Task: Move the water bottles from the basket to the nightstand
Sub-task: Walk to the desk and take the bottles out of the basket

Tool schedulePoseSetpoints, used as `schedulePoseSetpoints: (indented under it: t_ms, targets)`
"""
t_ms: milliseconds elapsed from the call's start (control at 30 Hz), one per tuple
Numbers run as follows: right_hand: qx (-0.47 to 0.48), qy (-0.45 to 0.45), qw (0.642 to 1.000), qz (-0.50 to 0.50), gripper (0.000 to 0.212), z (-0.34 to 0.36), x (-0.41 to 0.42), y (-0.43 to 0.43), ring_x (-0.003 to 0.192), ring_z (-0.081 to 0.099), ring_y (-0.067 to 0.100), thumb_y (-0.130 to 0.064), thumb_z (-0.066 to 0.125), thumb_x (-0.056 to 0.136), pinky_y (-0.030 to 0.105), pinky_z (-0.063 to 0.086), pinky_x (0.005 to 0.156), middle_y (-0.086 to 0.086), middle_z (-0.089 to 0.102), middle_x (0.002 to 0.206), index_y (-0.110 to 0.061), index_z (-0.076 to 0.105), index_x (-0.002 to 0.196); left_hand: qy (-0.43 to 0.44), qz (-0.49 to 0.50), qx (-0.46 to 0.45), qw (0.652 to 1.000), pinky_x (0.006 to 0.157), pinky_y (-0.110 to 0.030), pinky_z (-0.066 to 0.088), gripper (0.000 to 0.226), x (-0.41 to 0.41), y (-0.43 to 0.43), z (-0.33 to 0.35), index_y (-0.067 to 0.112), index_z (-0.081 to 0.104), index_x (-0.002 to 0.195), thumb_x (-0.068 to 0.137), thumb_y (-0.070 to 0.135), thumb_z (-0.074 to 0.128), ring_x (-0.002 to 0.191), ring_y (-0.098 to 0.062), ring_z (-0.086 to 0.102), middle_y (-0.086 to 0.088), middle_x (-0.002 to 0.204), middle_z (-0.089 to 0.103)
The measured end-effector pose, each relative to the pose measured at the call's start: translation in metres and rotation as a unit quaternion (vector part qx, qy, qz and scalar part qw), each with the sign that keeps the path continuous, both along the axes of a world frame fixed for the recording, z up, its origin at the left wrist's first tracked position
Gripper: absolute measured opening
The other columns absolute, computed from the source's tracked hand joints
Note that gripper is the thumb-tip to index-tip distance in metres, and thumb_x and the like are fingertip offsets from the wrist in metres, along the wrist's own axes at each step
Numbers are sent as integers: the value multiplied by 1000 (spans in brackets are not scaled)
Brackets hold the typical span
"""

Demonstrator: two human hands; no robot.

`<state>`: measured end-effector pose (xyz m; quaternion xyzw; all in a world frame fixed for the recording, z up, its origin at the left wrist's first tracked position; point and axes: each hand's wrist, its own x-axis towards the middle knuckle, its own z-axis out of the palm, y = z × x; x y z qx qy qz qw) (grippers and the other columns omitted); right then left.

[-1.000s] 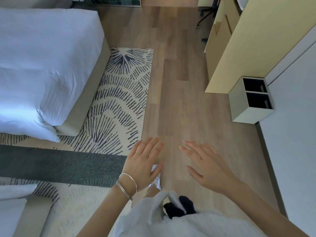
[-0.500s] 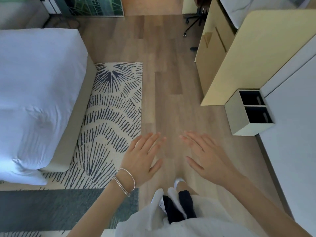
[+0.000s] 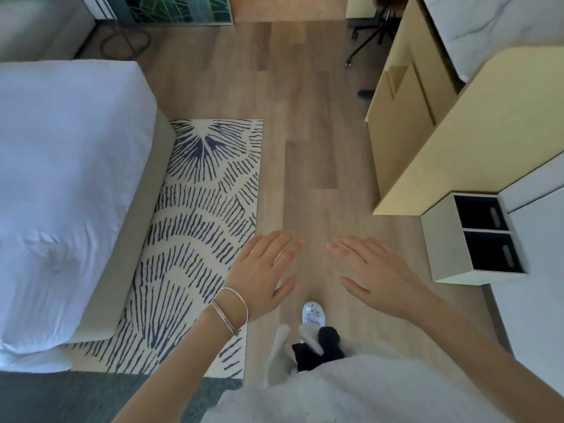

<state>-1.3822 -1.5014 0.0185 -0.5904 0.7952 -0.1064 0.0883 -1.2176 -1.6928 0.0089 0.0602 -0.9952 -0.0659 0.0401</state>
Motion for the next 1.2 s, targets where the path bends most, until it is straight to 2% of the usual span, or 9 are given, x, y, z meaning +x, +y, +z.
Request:
schedulePoseSetpoints:
  t_ms: [67,200,400,567,700,867,1067,1200]
  targets:
    - [1,6,1000,5,53,9,-39,-22,117,45,17,-45,36,89,45,44,95,2,50,136,-21,42,136,-2,8,0,1000,102,-45,39,54,-35,-17,4,13,50,134,90,43,39,125,-27,47,-7,136,52]
    - [-15,25,1000,-1,54,23,-100,-60,120,48,19,-47,33,92,44,41,99,2,47,139,-21,39,139,20,30,-1,999,102,-44,39,54,-92,-47,14,14,49,135,90,43,40,124,-26,46,-6,136,52]
    - [-34,3,999,-23,53,14,-150,-106,126,42,17,-45,38,92,40,35,103,1,44,142,-21,38,140,38,56,24,997,101,-45,39,52,-152,-99,10,15,49,135,91,42,40,123,-27,50,-7,136,52]
    - [-1,-12,999,-36,55,-9,-193,-157,125,46,20,-44,38,91,40,39,99,2,44,142,-20,39,140,17,36,28,999,102,-43,35,53,-200,-159,-4,20,40,137,90,44,40,125,-26,48,-4,138,51]
    - [24,-10,998,-51,55,-9,-238,-211,126,44,18,-46,37,91,37,36,101,0,41,144,-23,35,141,11,16,16,1000,101,-43,34,53,-247,-222,-2,18,42,136,91,46,36,122,-27,51,-6,136,53]
    - [8,-4,998,-62,56,15,-304,-279,125,44,20,-44,36,90,44,42,98,3,42,143,-20,37,140,19,-17,14,1000,101,-41,32,52,-317,-299,14,18,40,136,93,46,34,123,-28,50,-6,135,53]
    - [-27,23,994,-100,56,30,-377,-341,128,42,19,-47,34,92,46,42,97,1,39,145,-22,32,142,22,-52,6,998,105,-40,29,57,-406,-369,27,15,43,136,98,49,17,124,-28,48,-8,137,51]
    - [-57,18,988,-140,55,26,-419,-368,127,44,20,-44,40,91,45,42,96,1,41,144,-21,35,141,26,-55,18,998,105,-40,29,53,-457,-393,23,15,42,137,94,46,32,126,-26,45,-7,139,49]
